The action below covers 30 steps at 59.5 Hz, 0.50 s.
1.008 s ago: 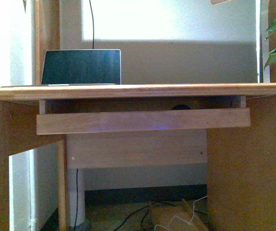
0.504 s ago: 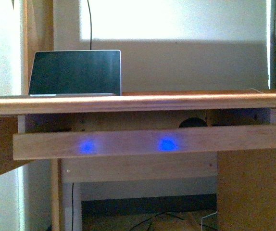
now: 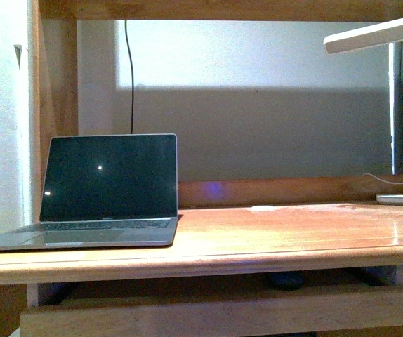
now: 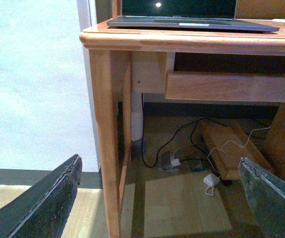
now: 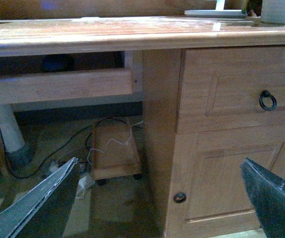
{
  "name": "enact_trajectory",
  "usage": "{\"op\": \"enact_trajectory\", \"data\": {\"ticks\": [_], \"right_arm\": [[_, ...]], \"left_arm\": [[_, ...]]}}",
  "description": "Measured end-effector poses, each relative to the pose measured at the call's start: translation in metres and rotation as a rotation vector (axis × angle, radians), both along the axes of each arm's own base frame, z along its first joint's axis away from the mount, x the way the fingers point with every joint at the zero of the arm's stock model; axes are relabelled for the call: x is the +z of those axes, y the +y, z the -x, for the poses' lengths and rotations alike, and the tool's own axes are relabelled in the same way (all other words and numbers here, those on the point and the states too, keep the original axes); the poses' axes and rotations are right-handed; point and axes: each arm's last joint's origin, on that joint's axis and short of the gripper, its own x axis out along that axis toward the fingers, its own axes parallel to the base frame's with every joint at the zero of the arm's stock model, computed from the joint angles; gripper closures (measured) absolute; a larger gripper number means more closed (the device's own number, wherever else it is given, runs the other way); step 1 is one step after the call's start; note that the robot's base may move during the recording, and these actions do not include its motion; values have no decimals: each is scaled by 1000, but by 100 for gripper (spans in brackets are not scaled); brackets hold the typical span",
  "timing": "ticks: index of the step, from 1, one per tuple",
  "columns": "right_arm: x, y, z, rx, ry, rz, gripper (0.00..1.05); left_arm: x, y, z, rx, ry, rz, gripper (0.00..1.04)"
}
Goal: Place mouse
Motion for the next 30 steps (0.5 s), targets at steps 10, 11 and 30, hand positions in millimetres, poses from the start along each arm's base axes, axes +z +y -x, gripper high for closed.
{"op": "enact_trajectory", "data": {"ticks": [10,11,30], "right_arm": [[0,0,0,0,0,0,7],[0,0,0,0,0,0,7],[0,0,0,0,0,0,7]], "left_arm": [[-2,-3,-3,-36,210,113,8],[-3,-4,-5,-41,241,118,8],[-2,5,-83,-36,225,-161,8]]}}
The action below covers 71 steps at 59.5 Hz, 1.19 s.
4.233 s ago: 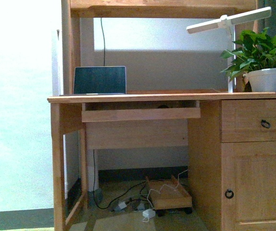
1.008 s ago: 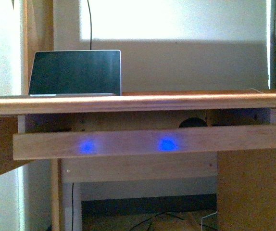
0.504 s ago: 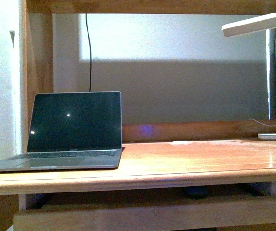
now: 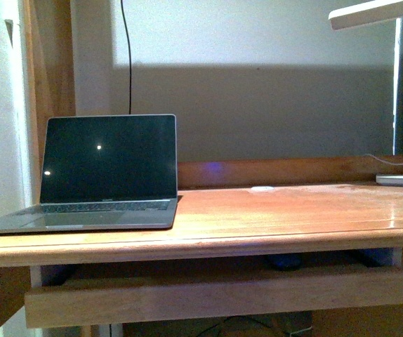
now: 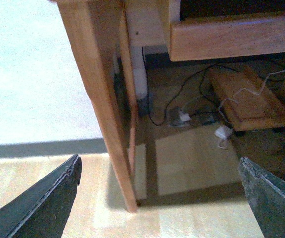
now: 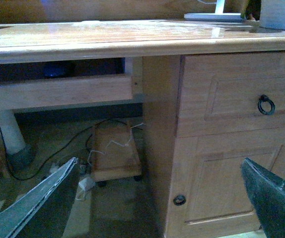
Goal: Place mouse
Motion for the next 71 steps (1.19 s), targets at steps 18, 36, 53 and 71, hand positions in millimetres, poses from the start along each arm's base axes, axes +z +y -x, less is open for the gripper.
{"op": "enact_trajectory", "data": {"ticks": [18,36,53,71], "right_arm": [[0,0,0,0,0,0,7],[0,0,0,0,0,0,7],[0,0,0,0,0,0,7],[0,0,0,0,0,0,7]], "left_arm": [[-24,-9,-106,-187,-203,-581,8],[-38,-33,-162,-339,-355,-939,8],[-53,-35,-193,-386,-349,-1039,8],[-56,-31,-211,-407,-173,-1079,8]]}}
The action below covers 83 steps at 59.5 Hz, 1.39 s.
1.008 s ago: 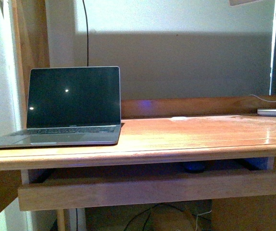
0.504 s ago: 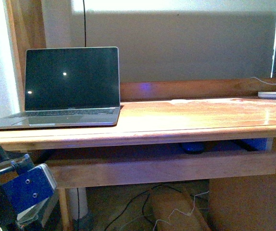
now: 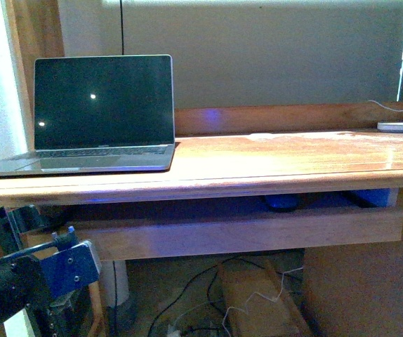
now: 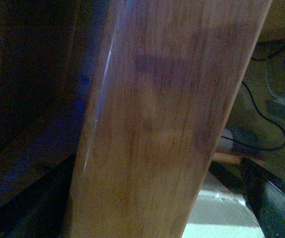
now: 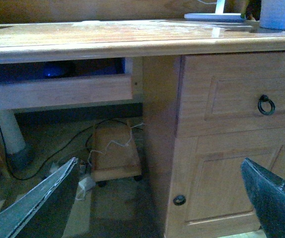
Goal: Place mouse
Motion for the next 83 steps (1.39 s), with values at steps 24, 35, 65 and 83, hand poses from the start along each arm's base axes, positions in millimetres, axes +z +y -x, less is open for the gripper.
{"op": "enact_trajectory", "data": {"ticks": [24,35,65,83], "right_arm": [[0,0,0,0,0,0,7],[0,0,0,0,0,0,7],[0,0,0,0,0,0,7],[0,0,0,0,0,0,7]], "left_arm": [[44,-29,74,-94,590,365,8],[57,-51,109,-161,739,590,8],[146,-61,177,-137,700,1414,8],[144,-40,237,153,160,1276,8]]}}
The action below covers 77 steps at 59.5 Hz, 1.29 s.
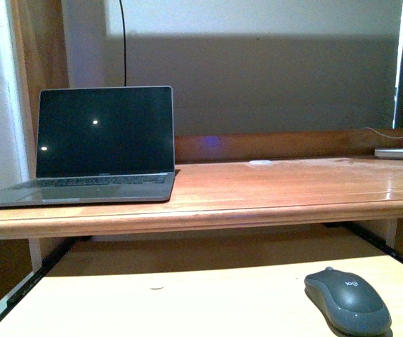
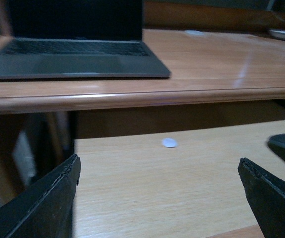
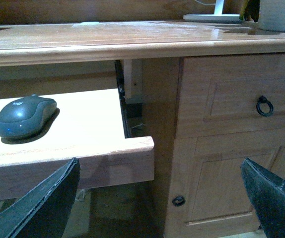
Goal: Place mouse
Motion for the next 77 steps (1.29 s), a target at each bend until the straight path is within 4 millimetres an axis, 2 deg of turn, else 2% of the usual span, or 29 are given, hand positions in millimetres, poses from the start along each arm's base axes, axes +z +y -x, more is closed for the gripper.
{"op": "enact_trajectory", "data": {"ticks": [11,17,23,30,34,40,45,48,53,56,59,70,77], "right_arm": [[0,0,0,0,0,0,7],[0,0,0,0,0,0,7],[0,0,0,0,0,0,7],[0,0,0,0,0,0,7],[0,0,0,0,0,0,7],[0,0,0,0,0,0,7],[0,0,0,1,0,0,7],[0,0,0,0,0,0,7],[0,0,0,15,9,-7,7],[1,3,-3,126,80,-54,7],[14,12,-13,180,90,-74,7],[62,40,-43,187,-27,-67,7],[81,67,-66,200,-38,-38,7]], "left_arm": [[-21,14,45,172,-40,-68,8],[-22,22,55,204,-103,-61,9],[-31,30,57,185,-56,-57,24],[-51,45,56,185,-40,-40,49],[-58,50,56,201,-41,-35,59],[-64,53,56,202,-39,-32,75],[-68,61,56,177,-43,-31,95],[-69,65,56,214,-42,-25,102],[-72,65,56,209,-42,-26,102],[-73,66,56,211,-39,-26,102],[-74,66,56,209,-42,-25,102],[-87,66,56,210,-36,-26,102],[-86,66,56,210,-40,-26,102]]}}
